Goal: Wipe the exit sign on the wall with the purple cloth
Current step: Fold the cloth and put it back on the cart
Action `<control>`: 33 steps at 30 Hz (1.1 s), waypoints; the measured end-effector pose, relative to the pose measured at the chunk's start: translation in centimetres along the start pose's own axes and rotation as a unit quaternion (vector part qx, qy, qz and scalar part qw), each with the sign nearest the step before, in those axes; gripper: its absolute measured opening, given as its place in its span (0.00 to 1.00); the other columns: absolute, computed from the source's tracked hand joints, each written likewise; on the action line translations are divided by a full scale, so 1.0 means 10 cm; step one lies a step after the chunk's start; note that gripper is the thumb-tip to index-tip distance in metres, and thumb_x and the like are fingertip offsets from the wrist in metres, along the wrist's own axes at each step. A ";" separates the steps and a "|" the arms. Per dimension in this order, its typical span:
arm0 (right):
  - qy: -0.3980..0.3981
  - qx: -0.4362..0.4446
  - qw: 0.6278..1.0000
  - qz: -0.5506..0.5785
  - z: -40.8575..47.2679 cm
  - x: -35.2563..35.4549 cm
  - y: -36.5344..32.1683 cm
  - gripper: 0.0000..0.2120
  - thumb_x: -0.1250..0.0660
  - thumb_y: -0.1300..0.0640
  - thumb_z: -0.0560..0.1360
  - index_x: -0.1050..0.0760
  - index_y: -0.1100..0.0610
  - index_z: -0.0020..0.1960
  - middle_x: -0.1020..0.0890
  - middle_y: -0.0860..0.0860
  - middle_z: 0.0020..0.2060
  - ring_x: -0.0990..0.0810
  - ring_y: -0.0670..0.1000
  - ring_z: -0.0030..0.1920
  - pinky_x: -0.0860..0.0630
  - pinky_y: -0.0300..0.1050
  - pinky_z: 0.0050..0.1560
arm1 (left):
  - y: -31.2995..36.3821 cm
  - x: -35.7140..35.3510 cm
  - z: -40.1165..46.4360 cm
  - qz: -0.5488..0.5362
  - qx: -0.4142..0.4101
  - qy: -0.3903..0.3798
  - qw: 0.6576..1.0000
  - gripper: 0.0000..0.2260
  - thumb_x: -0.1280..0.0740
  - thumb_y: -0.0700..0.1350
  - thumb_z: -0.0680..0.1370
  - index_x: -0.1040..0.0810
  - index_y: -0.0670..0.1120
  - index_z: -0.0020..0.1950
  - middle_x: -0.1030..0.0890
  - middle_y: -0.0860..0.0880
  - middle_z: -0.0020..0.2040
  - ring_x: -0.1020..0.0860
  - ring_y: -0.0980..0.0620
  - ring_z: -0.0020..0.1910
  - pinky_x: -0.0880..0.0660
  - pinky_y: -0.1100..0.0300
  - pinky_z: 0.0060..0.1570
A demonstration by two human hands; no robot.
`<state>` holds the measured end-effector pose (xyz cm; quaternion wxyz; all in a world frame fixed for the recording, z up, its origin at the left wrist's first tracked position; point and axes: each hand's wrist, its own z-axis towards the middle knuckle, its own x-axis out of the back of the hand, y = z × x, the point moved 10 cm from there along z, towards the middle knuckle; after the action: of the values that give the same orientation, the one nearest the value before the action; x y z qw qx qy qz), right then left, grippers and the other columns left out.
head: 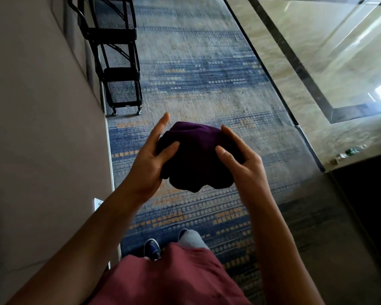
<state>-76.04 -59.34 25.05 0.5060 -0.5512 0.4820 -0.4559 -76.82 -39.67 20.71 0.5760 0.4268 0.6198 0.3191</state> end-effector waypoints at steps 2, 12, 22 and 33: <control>0.007 -0.005 1.000 -0.004 0.10 0.02 0.06 0.26 0.26 0.54 0.76 0.25 0.44 0.72 0.15 0.45 0.63 0.18 0.46 0.66 0.21 0.48 0.66 | 0.01 0.03 0.09 0.009 -0.004 0.007 1.000 0.30 0.29 0.47 0.78 0.34 0.61 0.78 0.26 0.52 0.75 0.27 0.50 0.73 0.24 0.58 0.65; -0.065 0.000 0.993 0.102 1.47 0.23 -0.01 0.26 0.28 0.58 0.77 0.25 0.43 0.73 0.18 0.49 0.67 0.20 0.52 0.68 0.21 0.55 0.65 | -0.13 -0.22 1.30 -0.027 0.056 -0.005 0.998 0.26 0.30 0.53 0.78 0.32 0.67 0.75 0.29 0.55 0.77 0.25 0.52 0.72 0.22 0.58 0.61; -0.080 0.025 0.996 0.025 3.38 0.87 -0.24 0.26 0.28 0.59 0.76 0.24 0.43 0.71 0.16 0.45 0.64 0.19 0.47 0.67 0.20 0.43 0.63 | 0.45 -0.30 2.93 0.021 -0.061 0.114 0.991 0.28 0.29 0.47 0.78 0.31 0.61 0.76 0.23 0.50 0.72 0.25 0.49 0.72 0.23 0.57 0.64; -0.075 0.041 0.989 -0.121 5.34 0.59 -0.16 0.26 0.28 0.60 0.76 0.23 0.38 0.68 0.16 0.38 0.61 0.18 0.40 0.64 0.22 0.51 0.69 | 0.85 0.49 4.81 0.192 -0.151 0.191 0.951 0.24 0.33 0.46 0.83 0.32 0.62 0.77 0.30 0.68 0.74 0.31 0.66 0.73 0.30 0.72 0.65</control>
<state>-22.30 -58.81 22.82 0.5044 -0.6168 0.3531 -0.4903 -27.90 -36.25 19.70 0.4325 0.3769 0.5687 0.5894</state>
